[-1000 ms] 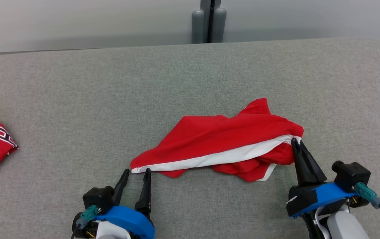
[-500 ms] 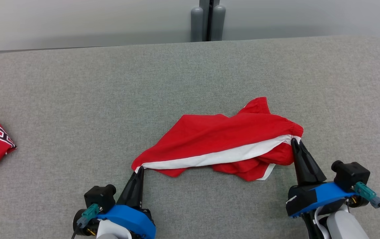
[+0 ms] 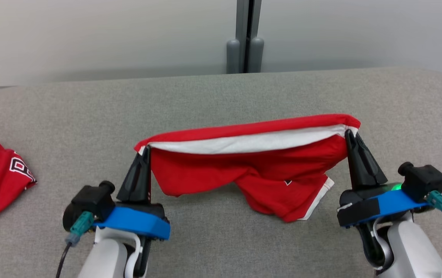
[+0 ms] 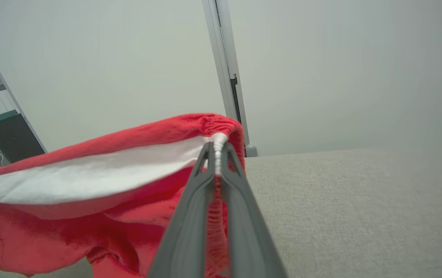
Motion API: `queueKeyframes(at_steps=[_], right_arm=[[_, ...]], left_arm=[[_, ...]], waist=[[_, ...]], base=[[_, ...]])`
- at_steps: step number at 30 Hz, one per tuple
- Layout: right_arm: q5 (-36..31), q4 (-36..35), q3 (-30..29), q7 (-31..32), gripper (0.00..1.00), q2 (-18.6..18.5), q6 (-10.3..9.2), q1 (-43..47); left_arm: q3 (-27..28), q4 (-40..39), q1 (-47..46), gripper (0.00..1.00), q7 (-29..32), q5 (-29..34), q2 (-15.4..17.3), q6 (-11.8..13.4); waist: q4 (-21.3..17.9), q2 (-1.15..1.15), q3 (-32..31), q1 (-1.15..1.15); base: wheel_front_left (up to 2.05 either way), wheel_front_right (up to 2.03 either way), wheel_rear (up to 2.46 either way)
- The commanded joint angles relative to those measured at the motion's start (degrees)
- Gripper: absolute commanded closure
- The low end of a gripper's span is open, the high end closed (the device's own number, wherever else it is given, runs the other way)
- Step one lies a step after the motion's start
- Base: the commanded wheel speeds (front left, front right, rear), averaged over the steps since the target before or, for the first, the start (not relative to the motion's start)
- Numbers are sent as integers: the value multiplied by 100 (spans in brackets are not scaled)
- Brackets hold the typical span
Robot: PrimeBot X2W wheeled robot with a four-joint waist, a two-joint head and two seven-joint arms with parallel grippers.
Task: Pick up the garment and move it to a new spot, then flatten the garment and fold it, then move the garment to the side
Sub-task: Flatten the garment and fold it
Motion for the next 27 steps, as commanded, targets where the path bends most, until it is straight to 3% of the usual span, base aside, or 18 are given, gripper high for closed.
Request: queueKeyframes(at_steps=[1,8,14,17,23,27], right_arm=[[96,-133,84,-23,100,-158,1,-239],[134,-346,318,-21,100,-554,1,-1055],[35,41,675,-21,100,-928,1,-2350],[-45,366,783,-21,100,-998,0,-3120],[-593,427,694,-21,100,-1183,1,-4412],[-828,463,553,-20,100,-1150,1,-4553]], left_arm=[[126,-182,-266,100,-14,180,2,-21],[359,-387,-1063,100,-14,502,265,-45],[300,-10,-2429,100,-15,808,433,-50],[365,227,-3208,100,-14,984,422,11],[551,166,-4478,100,-14,1363,290,411],[570,291,-4638,100,-14,1370,225,370]], waist=[[-76,0,-242,0],[-86,0,-279,0],[-10,0,348,0],[31,0,683,0],[163,0,1082,0],[231,0,1133,0]], base=[[0,0,0],[0,0,0],[0,0,0],[0,0,0],[0,0,0],[0,0,0]])
